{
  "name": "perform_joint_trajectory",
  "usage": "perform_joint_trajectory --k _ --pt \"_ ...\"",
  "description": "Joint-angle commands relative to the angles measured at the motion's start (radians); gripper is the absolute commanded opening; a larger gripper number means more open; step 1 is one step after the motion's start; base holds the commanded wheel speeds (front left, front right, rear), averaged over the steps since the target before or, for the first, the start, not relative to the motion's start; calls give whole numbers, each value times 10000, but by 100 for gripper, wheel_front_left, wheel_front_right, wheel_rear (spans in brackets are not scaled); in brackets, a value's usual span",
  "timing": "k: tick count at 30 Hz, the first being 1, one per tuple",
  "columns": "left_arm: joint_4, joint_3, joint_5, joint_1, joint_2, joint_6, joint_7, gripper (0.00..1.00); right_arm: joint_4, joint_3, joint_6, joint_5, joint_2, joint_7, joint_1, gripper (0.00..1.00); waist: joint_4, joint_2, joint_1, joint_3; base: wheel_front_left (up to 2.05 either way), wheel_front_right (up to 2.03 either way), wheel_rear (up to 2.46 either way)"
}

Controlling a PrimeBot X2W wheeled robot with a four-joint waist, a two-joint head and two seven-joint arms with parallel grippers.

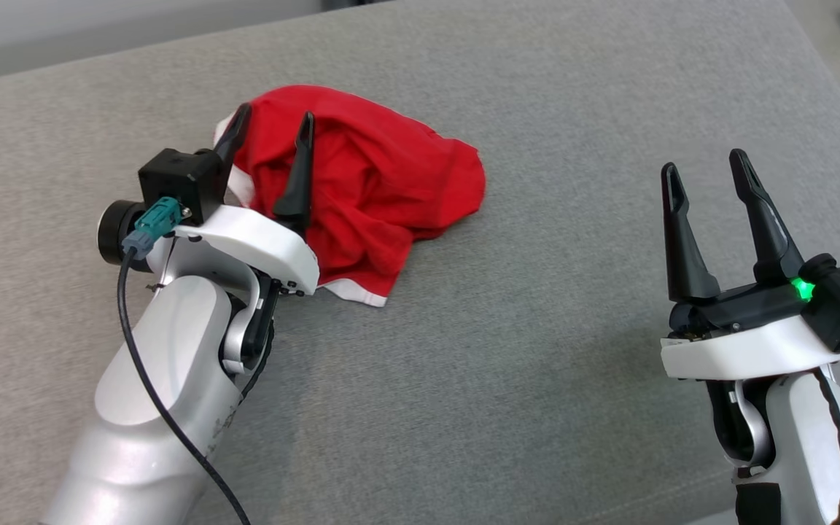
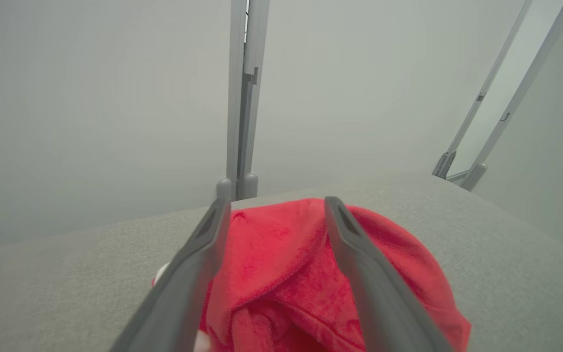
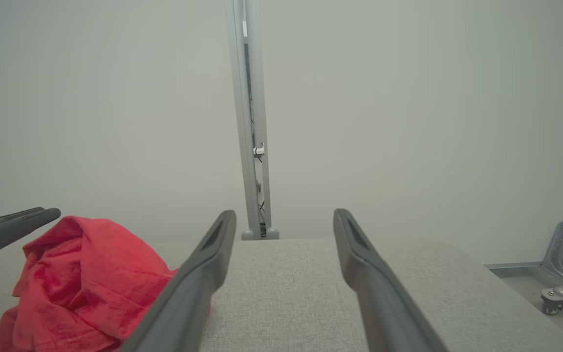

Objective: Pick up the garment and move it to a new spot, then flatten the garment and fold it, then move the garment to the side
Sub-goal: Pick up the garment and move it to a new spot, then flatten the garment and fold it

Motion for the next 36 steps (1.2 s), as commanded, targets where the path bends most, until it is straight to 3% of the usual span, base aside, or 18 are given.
perform_joint_trajectory --k 1,11,20,25,31,36 --pt "-53 65 -48 -111 32 -63 -133 100 34 -16 -3 -51 -49 -52 61 100 301 0 1 -248 0 0 0" --pt "-1475 393 -4 877 497 102 -722 100 406 213 -3 -571 -49 -53 453 100 1631 0 1 -1131 0 0 0" --pt "-3115 835 765 3246 1235 341 -961 100 615 358 -3 -915 -49 -42 1214 100 2704 0 1 -1816 0 0 0" --pt "-4231 1613 1220 4891 699 563 -959 100 863 524 -3 -901 -62 -39 1467 100 3014 0 1 -2001 0 0 0" --pt "-4632 1997 1976 5841 -14 210 -962 100 947 545 -3 -777 -53 -39 1581 100 3400 0 1 -2027 0 0 0" --pt "-4543 2147 2297 5799 -288 -144 -963 100 1173 604 -3 -949 -52 -35 1437 100 3658 0 1 -1949 0 0 0"
